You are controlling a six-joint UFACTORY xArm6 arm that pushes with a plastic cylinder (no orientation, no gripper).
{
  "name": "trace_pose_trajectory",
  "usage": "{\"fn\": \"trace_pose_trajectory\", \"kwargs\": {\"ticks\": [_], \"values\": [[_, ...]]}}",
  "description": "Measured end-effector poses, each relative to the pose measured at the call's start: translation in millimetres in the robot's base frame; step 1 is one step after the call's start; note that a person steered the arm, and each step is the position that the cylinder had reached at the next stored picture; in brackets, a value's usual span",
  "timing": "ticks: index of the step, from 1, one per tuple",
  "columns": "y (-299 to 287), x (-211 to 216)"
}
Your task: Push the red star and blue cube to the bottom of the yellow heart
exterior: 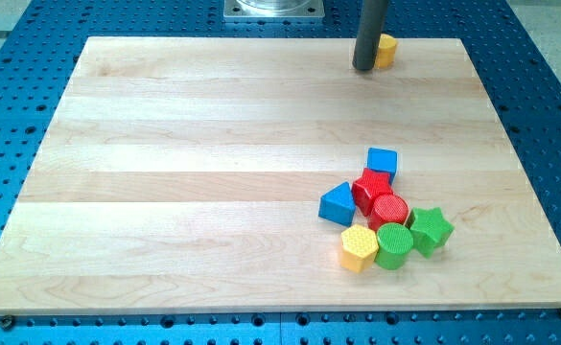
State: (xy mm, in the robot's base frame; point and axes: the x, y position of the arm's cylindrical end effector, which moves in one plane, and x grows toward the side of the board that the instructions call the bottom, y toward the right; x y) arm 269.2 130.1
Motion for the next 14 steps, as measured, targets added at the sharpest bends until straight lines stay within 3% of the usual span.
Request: {"fn": "trace_pose_trajectory", "kwargs": {"ticks": [1, 3, 4, 5, 6, 7, 8, 10, 11, 12, 14], "values": [[36, 46], [104, 214], [68, 266], [42, 270], [77, 277], [33, 306], [-23, 298], [-22, 173], [-31, 163], [-77, 170], [-147, 129]]}}
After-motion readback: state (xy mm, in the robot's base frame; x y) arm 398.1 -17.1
